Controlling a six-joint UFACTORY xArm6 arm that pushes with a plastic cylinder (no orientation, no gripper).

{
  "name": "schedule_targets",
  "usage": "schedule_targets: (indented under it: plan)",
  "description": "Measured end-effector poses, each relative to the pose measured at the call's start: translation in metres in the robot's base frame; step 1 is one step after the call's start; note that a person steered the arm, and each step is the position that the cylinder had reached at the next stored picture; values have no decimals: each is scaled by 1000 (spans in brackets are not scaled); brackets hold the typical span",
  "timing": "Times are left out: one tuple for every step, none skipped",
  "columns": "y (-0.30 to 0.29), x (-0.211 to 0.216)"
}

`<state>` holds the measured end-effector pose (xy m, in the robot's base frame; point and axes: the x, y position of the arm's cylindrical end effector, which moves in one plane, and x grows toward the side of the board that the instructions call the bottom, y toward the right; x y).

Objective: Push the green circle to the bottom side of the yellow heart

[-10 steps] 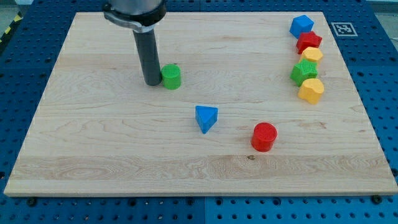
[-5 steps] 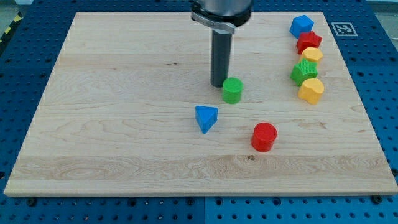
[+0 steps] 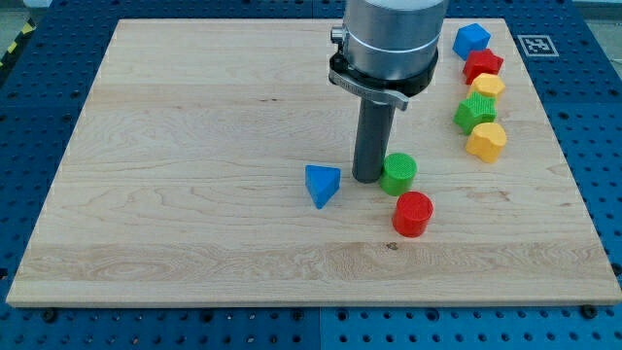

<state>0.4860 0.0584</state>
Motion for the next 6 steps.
schedule_targets:
  plan:
    - [4,5]
    - [22,5]
    - [51,5]
    - [81,9]
    - [101,14]
    - [115,15]
